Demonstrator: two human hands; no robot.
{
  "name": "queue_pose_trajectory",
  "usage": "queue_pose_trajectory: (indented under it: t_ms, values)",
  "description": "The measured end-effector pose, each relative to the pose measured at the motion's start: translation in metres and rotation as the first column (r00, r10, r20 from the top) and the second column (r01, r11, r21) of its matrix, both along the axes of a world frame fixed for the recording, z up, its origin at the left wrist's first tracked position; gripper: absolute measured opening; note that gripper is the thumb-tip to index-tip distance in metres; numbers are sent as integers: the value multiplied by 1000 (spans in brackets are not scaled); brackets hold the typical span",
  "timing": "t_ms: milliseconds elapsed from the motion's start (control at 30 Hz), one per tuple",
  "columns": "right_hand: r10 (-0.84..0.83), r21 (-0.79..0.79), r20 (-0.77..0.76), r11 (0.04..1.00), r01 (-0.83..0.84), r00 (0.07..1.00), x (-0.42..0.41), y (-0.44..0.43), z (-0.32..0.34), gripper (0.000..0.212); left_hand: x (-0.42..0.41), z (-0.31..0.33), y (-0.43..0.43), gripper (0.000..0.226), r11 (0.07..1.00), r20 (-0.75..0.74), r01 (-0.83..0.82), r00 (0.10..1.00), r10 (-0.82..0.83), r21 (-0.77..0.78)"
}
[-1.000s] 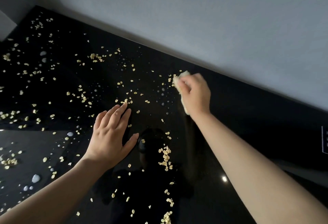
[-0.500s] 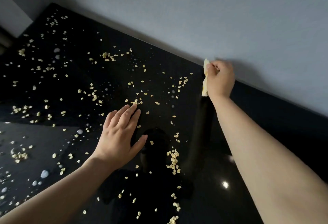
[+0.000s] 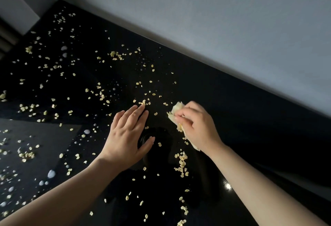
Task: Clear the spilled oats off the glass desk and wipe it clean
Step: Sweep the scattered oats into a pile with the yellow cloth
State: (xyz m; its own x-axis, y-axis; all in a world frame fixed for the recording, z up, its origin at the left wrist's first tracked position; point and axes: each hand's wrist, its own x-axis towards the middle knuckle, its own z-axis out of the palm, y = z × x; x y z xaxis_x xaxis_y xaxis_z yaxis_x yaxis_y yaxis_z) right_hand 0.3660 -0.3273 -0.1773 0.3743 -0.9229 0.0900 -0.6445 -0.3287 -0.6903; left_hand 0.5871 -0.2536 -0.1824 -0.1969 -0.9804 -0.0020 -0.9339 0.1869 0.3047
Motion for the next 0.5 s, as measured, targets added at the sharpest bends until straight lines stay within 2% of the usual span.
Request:
queue_pose_trajectory:
  t_ms: [67,133,233,400,500]
  values:
    - [-73,36,76,997,71,994,-4,-1,10,9,1,0,0,69,1000,-5,2,1000,-2,-2]
    - [-234,-13,127,971,237,964,-8,-26,21,9,1,1,0,69,1000,-4,5,1000,-5,-3]
    - [-416,-63,93,904,423,904,-8,-89,27,8,0,2,0,68,1000,-12,4,1000,-4,1]
    - [-468,-59,-121,884,464,875,12,-151,-2,17,2,4,-1,67,1000,-16,1,1000,-1,10]
    - [-383,-97,-122,923,373,916,36,-133,-6,15,3,5,-1,67,999,-34,-5,999,6,38]
